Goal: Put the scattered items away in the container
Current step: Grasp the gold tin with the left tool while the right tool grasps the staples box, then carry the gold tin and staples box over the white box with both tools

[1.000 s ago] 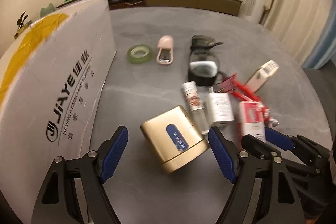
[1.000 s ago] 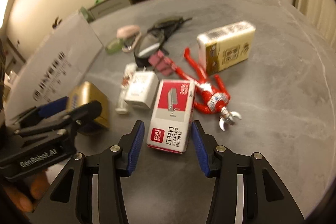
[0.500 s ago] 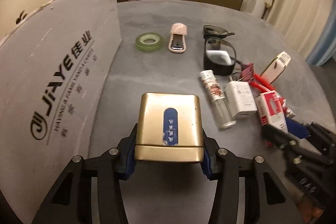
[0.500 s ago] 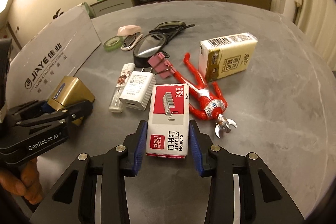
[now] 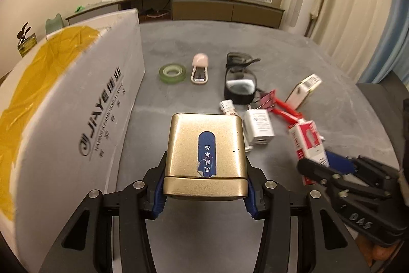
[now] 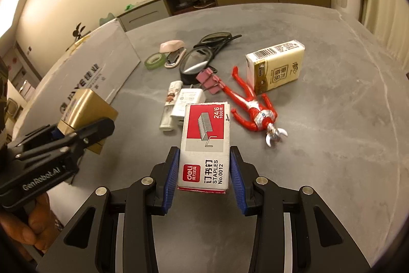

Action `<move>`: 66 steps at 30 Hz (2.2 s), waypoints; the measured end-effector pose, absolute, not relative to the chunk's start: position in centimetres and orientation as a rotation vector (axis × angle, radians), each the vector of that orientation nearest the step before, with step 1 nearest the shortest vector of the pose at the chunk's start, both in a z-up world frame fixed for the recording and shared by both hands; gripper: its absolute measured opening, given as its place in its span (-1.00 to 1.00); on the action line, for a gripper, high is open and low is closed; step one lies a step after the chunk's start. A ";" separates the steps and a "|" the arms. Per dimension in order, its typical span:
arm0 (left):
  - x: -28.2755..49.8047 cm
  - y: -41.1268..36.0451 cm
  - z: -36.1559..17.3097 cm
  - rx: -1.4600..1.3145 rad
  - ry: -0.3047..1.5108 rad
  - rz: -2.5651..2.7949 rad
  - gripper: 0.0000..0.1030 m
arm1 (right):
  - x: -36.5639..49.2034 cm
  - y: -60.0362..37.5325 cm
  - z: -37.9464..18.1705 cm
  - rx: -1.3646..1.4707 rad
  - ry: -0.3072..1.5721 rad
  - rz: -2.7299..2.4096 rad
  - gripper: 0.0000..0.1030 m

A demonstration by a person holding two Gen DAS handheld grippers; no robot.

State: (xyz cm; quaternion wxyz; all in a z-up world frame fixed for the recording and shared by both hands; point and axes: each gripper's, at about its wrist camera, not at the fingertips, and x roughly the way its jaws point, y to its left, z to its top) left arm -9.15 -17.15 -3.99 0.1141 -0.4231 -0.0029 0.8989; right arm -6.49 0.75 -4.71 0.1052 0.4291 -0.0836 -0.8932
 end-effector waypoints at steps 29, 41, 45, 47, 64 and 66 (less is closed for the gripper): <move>-1.9 -25.3 5.2 -0.959 -0.281 2.693 -0.03 | -0.5 -7.0 2.3 1.104 -0.069 -2.610 -0.22; -2.3 -30.9 5.5 -0.945 -0.374 2.780 -0.03 | -0.7 -11.1 6.1 1.006 -0.018 -2.556 -0.22; -2.5 -32.5 5.5 -0.936 -0.393 2.804 -0.03 | -0.9 -13.2 7.2 0.973 0.011 -2.527 -0.21; -2.5 -33.5 5.6 -0.932 -0.400 2.819 -0.03 | -1.0 -14.2 7.7 0.962 0.016 -2.509 -0.21; -4.5 -39.4 3.6 -1.032 -0.343 2.915 -0.03 | -3.6 -20.6 8.1 0.946 0.093 -2.416 -0.21; -4.8 -39.8 3.4 -1.037 -0.338 2.914 -0.03 | -4.0 -21.2 7.9 0.951 0.103 -2.409 -0.21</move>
